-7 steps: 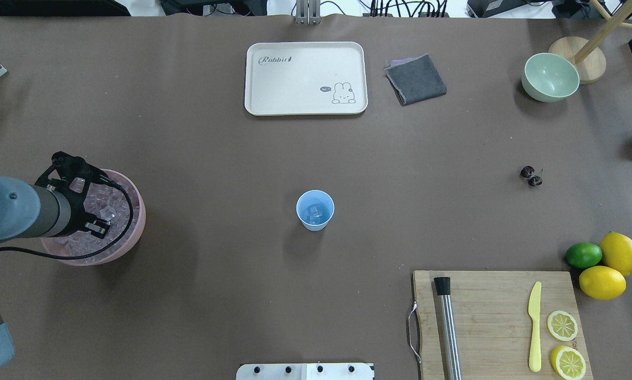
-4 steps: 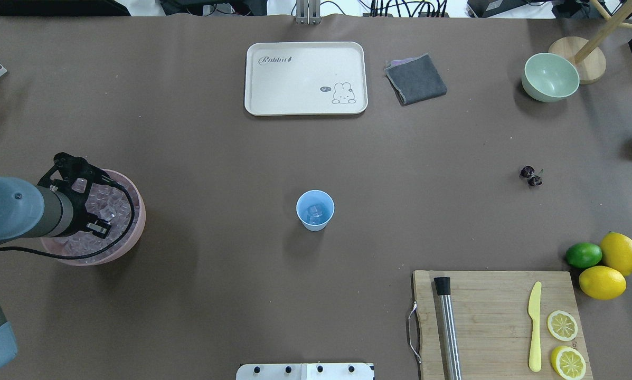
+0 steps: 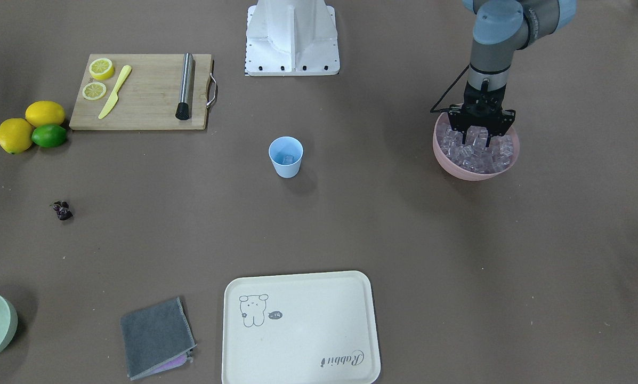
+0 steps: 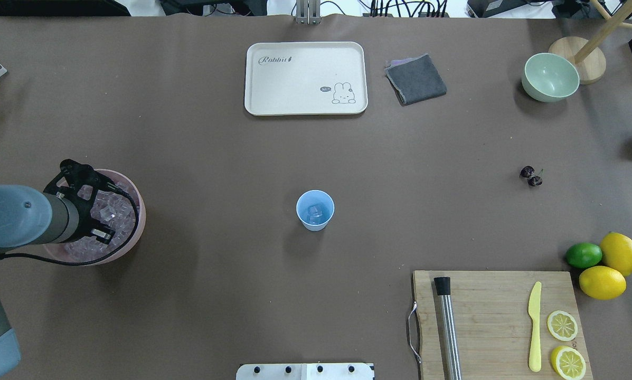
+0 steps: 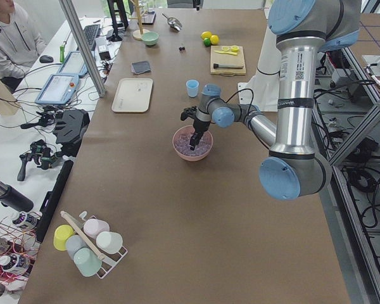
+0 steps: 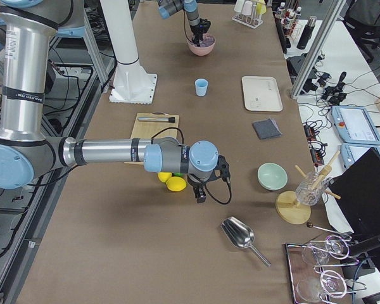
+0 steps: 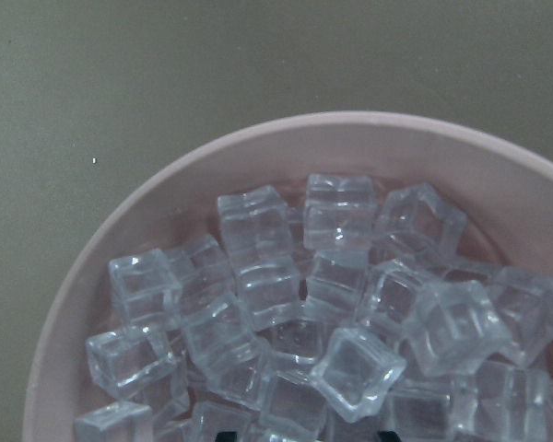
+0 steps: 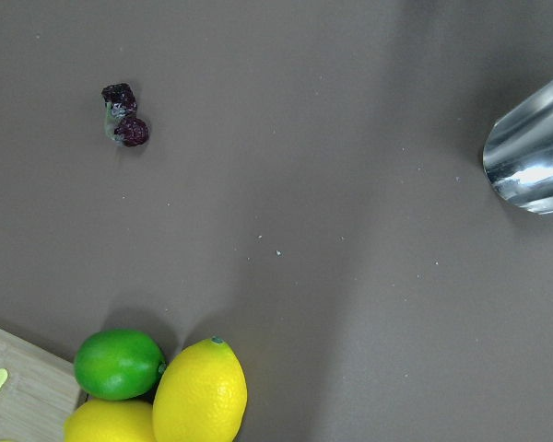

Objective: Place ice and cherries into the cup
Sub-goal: 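Lower the left gripper into the bowl and grasp a third ice cube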

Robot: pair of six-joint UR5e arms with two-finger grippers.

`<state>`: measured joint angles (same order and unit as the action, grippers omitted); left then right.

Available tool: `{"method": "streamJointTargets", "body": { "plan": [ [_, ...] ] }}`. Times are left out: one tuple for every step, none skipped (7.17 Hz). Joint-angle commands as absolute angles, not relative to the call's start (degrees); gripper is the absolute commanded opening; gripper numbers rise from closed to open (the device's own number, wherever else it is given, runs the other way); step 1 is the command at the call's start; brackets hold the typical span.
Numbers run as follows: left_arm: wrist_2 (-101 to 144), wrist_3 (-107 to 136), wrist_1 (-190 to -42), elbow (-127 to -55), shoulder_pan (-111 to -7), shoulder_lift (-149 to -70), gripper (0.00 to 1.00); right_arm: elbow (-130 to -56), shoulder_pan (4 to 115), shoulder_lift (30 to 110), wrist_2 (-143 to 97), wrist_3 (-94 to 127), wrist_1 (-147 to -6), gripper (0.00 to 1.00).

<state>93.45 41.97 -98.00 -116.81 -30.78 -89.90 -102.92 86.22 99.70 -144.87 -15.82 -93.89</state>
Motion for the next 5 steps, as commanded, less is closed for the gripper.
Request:
{"method": "streamJointTargets", "body": {
  "plan": [
    [93.3,41.9,-98.0,-116.7,-30.6,-89.6,0.00,-102.9,86.2,100.0,-144.9,-15.8,-93.9,0.99],
    [92.7,41.7,-97.8,-116.7,-30.6,-89.3,0.00,-102.9,86.2,100.1,-144.9,-15.8,-93.9,0.99],
    [92.7,41.6,-97.2,-117.2,-31.2,-89.6,0.00,-102.9,86.2,100.2,-145.0,-15.8,-94.0,0.99],
    [92.8,41.5,-95.1,-118.5,-31.2,-90.2,0.00,-102.9,86.2,100.5,-145.0,-15.8,-93.9,0.99],
    [93.2,41.0,-92.3,-122.7,-31.9,-90.1,0.00,-102.9,86.2,100.5,-145.1,-15.8,-94.0,0.99]
  ]
}}
